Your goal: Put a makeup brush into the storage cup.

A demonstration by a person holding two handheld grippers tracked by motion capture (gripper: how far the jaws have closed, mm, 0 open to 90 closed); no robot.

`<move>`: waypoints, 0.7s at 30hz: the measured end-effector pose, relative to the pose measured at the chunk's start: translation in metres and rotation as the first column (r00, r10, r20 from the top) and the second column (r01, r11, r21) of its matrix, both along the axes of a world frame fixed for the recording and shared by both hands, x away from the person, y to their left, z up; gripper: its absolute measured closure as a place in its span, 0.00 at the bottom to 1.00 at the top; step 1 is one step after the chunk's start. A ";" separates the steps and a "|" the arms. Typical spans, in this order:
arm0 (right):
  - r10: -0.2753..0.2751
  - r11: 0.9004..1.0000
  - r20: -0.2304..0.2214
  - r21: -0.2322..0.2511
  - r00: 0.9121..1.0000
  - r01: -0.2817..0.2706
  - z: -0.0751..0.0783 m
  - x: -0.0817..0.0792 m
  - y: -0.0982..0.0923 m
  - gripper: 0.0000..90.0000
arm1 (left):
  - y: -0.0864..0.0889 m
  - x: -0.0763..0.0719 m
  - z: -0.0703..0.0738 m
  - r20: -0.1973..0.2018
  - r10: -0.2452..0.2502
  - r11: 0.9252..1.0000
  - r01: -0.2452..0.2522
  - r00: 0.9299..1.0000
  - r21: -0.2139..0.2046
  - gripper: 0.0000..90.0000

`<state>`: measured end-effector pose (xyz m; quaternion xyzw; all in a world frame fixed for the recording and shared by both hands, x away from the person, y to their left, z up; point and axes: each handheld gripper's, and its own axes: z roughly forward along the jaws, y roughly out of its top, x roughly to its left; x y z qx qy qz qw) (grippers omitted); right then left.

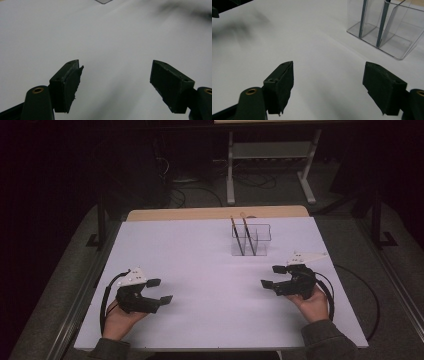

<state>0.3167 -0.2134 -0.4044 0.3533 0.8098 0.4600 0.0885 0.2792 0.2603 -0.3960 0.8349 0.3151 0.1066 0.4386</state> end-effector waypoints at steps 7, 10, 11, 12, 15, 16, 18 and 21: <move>0.000 1.000 -0.007 0.000 1.000 0.000 -0.005 -0.006 -0.001 0.26 | -0.001 -0.001 -0.002 0.000 -0.009 1.000 0.009 1.000 0.010 0.26; 0.000 1.000 -0.004 0.004 1.000 0.000 -0.007 -0.008 -0.002 0.27 | -0.002 -0.002 -0.002 -0.001 -0.009 1.000 0.009 1.000 0.011 0.26; 0.001 1.000 -0.007 0.004 1.000 -0.001 -0.007 -0.009 -0.002 0.26 | -0.002 -0.002 -0.003 -0.007 -0.006 1.000 0.006 1.000 0.006 0.26; 0.005 1.000 -0.001 0.005 1.000 -0.005 -0.008 -0.009 -0.002 0.26 | -0.002 -0.002 -0.003 -0.006 -0.008 1.000 0.008 1.000 0.010 0.26; 0.003 1.000 -0.007 0.013 1.000 -0.003 -0.010 -0.011 -0.003 0.27 | -0.002 -0.002 -0.004 -0.007 -0.009 1.000 0.009 1.000 0.009 0.26; 0.004 1.000 -0.007 0.011 1.000 -0.004 -0.010 -0.011 -0.003 0.26 | -0.002 -0.002 -0.004 -0.007 -0.010 1.000 0.010 1.000 0.011 0.26; 0.005 1.000 -0.009 0.012 1.000 -0.005 -0.011 -0.013 -0.003 0.26 | -0.002 -0.002 -0.004 -0.007 -0.013 1.000 0.013 1.000 0.011 0.26; 0.006 1.000 -0.004 0.019 1.000 -0.006 -0.012 -0.015 -0.005 0.26 | -0.002 -0.003 -0.005 -0.011 -0.013 1.000 0.013 1.000 0.008 0.26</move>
